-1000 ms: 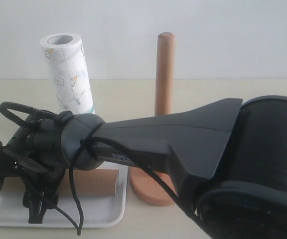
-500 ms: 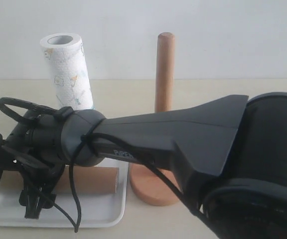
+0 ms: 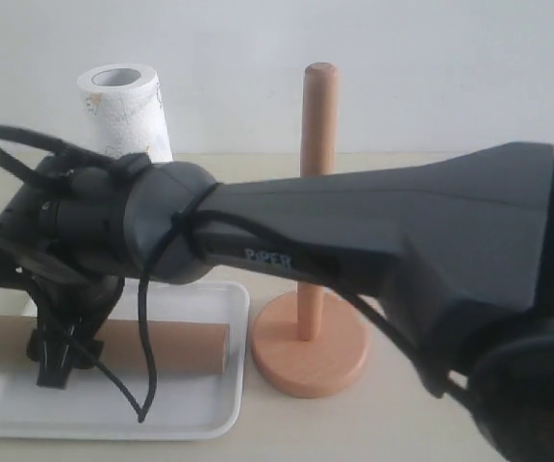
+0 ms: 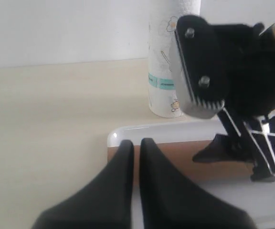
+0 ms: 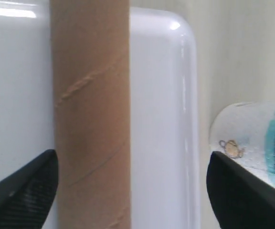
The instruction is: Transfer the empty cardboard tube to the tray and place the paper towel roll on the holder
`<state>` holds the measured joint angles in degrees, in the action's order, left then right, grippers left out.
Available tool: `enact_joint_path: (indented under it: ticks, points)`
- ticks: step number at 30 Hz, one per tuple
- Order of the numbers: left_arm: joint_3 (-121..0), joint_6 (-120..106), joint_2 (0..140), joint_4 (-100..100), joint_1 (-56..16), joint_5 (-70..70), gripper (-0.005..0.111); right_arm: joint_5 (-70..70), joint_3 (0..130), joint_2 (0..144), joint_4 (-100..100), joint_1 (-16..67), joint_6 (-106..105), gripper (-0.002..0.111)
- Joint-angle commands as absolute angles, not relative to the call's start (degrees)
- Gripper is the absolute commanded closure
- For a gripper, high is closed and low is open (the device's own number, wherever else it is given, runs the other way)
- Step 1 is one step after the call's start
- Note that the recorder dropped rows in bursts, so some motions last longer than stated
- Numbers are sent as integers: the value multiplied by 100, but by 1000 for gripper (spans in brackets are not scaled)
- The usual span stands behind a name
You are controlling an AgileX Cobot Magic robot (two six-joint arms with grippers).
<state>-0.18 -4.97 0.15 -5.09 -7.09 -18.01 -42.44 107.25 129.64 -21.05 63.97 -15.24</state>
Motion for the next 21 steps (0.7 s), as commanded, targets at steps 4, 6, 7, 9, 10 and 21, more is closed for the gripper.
enact_joint_path:
  ticks: [4,6,7,9,10,21]
  points:
    - [0,-455,0,-509,-695,-1799,103,-4517,10751,12226,-2187,6389,-1379,30]
    - [0,-455,0,-509,-695,-1799,103,-4658,10751,12054,-2197,6389,-1363,30]
    - [0,-455,0,-509,-695,-1799,103,-4744,10751,11974,-2197,6389,-1350,30]
    - [0,-455,0,-509,-695,-1799,103,-4909,10751,11826,-2197,6389,-1239,30]
    - [0,-455,0,-509,-695,-1799,103,-5011,10751,11746,-2227,6389,-1150,30]
    - [0,-455,0,-509,-695,-1799,103,-5891,10751,10851,-2282,6389,-624,72]
